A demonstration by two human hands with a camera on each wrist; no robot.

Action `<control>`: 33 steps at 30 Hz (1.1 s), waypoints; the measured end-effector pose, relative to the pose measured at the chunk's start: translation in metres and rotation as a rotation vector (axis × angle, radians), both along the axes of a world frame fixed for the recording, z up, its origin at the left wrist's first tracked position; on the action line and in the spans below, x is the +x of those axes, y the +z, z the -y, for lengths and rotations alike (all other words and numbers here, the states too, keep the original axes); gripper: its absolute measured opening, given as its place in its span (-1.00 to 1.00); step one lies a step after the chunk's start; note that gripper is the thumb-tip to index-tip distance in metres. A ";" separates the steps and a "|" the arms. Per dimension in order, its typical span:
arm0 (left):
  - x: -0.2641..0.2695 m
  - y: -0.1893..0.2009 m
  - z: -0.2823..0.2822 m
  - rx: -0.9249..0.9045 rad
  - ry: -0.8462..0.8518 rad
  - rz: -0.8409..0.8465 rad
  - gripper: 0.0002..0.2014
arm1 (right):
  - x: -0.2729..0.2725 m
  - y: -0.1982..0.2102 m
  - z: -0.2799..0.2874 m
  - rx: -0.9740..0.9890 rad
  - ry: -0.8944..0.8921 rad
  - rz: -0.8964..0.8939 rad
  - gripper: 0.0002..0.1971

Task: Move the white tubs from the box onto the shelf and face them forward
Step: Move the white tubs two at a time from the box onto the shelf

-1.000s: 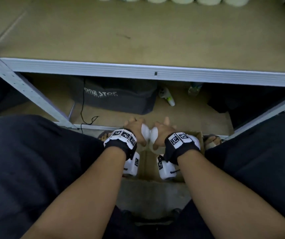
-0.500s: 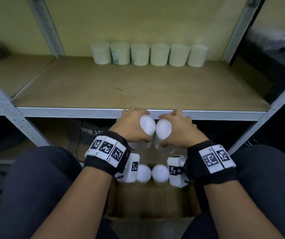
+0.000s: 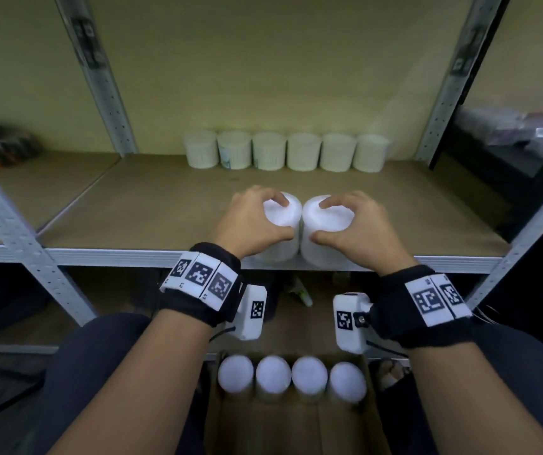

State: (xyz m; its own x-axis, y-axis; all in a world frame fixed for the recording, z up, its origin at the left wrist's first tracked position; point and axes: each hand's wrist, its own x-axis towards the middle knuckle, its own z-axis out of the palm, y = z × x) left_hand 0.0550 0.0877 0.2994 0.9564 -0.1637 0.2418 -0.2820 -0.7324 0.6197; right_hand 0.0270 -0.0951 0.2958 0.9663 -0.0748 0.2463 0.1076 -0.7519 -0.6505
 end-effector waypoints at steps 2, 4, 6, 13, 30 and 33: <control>0.009 -0.006 0.002 0.021 0.004 -0.030 -0.59 | 0.012 -0.008 -0.001 -0.001 0.002 -0.030 -0.55; 0.016 -0.011 0.004 0.026 0.006 -0.043 -0.58 | 0.019 -0.015 -0.002 -0.013 -0.007 -0.038 -0.55; 0.021 -0.015 0.005 0.019 0.008 -0.043 -0.58 | 0.023 -0.018 -0.001 -0.021 -0.020 -0.028 -0.55; 0.020 -0.014 0.003 0.050 -0.040 -0.025 -0.58 | 0.020 -0.016 0.001 -0.076 -0.019 -0.046 -0.52; 0.003 -0.003 -0.004 0.214 -0.092 0.055 -0.77 | 0.010 0.004 0.004 -0.271 0.023 -0.052 -0.70; 0.006 -0.002 -0.001 0.212 -0.088 0.064 -0.78 | 0.012 0.004 0.006 -0.253 0.010 -0.052 -0.70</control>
State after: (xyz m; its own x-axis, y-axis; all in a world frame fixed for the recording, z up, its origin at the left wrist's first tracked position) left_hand 0.0613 0.0886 0.2973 0.9203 -0.2991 0.2523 -0.3838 -0.8154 0.4333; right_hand 0.0385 -0.1013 0.2995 0.9786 -0.0076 0.2055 0.0869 -0.8905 -0.4465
